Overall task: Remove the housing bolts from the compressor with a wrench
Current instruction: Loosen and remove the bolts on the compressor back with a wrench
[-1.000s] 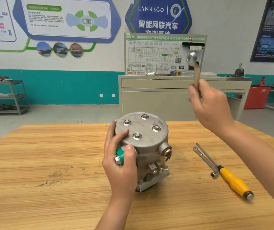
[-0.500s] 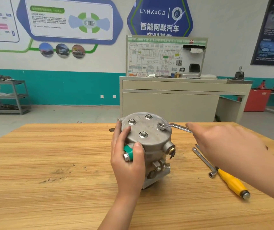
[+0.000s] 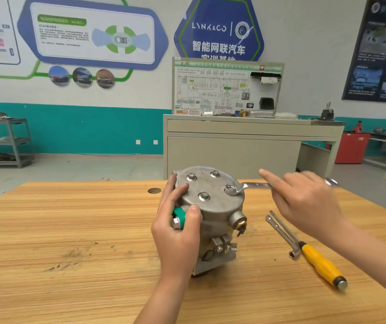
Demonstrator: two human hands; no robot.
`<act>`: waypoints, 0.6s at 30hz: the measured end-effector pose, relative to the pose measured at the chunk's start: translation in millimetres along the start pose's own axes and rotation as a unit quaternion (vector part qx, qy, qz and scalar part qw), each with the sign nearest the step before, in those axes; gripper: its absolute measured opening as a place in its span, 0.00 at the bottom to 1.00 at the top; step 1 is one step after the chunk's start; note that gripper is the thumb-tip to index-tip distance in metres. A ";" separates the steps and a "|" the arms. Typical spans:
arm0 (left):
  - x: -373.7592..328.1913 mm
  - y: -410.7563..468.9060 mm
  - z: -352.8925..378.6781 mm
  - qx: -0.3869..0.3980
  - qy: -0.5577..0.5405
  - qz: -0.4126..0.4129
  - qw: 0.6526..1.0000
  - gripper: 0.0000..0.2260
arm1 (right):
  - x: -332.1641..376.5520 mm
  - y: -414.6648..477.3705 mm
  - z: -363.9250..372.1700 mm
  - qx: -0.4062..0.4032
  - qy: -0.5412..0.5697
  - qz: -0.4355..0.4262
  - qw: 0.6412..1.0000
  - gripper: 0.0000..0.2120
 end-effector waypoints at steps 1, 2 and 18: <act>-0.2 1.2 0.7 0.002 -0.003 -0.001 1.000 0.18 | -5.6 9.1 8.9 -0.014 0.004 0.000 1.000 0.16; -0.4 1.8 1.7 0.004 -0.002 0.001 1.000 0.17 | -9.1 20.2 19.0 -0.025 0.002 0.002 1.000 0.15; -2.5 -5.2 -8.1 -0.022 -0.007 0.015 1.000 0.15 | -4.8 43.6 -17.3 0.006 0.217 0.151 0.964 0.14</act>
Point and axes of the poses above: each hand's wrist, its own y-axis towards the middle knuckle, its own z-axis out of the palm, x = y × z, the point moved 6 cm from there along y, towards the middle knuckle, and after that the axes turned 4 degrees about -z, right-handed, at the moved point
